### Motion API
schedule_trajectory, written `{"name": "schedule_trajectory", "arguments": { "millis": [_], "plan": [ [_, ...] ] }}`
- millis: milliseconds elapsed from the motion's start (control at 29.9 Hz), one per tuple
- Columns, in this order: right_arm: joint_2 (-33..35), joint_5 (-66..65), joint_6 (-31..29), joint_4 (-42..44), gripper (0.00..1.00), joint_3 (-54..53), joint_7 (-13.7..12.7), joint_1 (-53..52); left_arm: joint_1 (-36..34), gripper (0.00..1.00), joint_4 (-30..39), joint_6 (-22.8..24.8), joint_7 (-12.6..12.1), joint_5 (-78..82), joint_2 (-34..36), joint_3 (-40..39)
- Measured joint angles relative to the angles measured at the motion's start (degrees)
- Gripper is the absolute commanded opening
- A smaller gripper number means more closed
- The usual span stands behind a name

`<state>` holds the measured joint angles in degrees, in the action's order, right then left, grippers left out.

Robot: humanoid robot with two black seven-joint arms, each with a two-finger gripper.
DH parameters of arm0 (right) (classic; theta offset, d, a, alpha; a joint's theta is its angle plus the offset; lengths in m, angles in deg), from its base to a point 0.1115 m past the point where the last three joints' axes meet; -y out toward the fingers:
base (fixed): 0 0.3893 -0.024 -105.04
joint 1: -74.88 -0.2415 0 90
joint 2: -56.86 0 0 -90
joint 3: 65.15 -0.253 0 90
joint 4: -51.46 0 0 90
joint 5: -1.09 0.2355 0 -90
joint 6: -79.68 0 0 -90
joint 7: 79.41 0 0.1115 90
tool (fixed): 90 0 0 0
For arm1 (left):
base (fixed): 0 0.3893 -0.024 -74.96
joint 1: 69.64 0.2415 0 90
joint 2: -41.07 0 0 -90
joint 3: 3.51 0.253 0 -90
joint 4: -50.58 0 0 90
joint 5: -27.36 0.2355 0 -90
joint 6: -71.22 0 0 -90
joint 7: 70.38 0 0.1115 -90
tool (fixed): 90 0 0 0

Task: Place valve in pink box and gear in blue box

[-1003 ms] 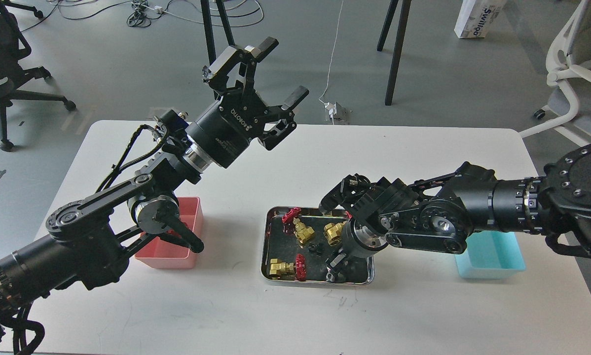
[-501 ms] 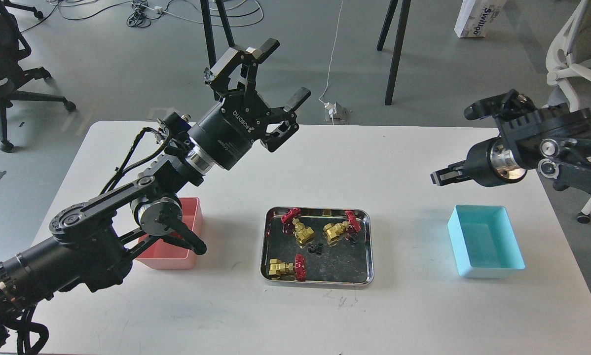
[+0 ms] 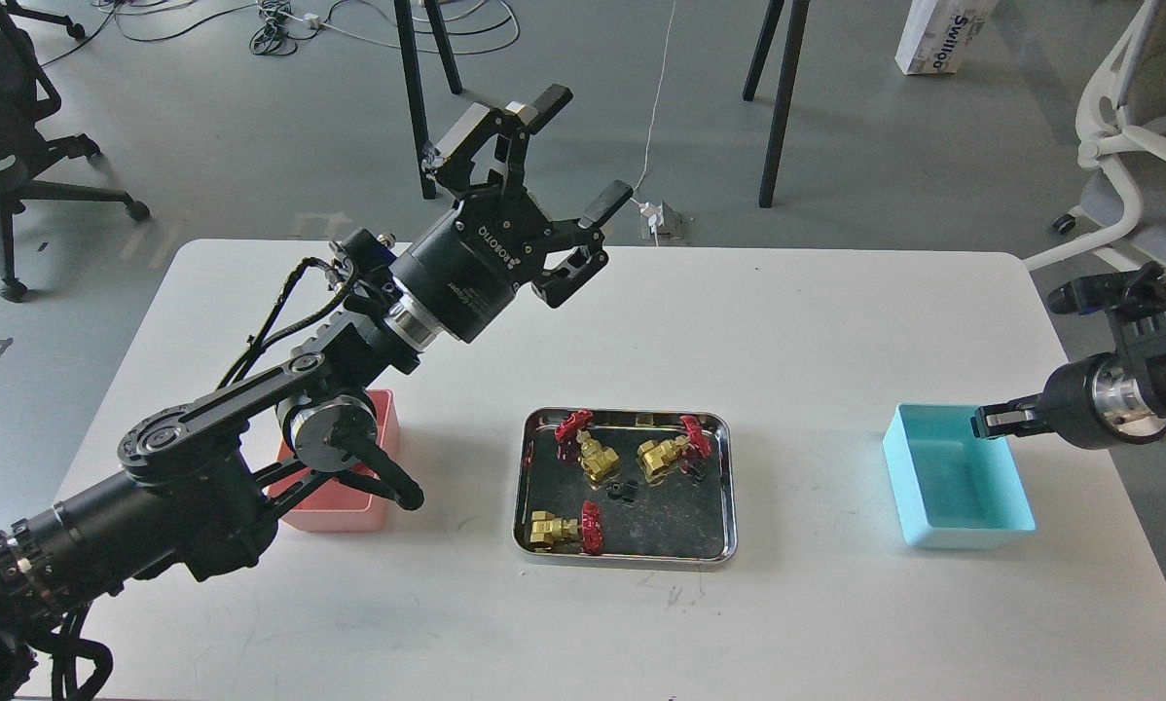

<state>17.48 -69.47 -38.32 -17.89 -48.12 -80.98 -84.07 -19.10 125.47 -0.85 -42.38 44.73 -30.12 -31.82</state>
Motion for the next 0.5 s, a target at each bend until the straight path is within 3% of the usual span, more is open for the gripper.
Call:
{"name": "schedule_trajectory", "arguments": {
  "millis": [67,334,501],
  "plan": [
    [-0.2,0.3,0.0,0.1,1.0,-0.2,0.0,0.0,0.0,0.94,-0.4,0.0,0.0,0.0,-0.1,0.0],
    [-1.2,1.7,0.0,0.5,1.0,-5.3,0.1,0.1,-0.3,0.94,-2.1,0.0,0.0,0.0,0.3,-0.2],
    [-1.2,9.4,0.0,2.5,1.0,-12.1,0.2,0.9,-3.4,0.94,-4.1,0.7,0.0,-0.1,3.8,-0.5]
  ]
}}
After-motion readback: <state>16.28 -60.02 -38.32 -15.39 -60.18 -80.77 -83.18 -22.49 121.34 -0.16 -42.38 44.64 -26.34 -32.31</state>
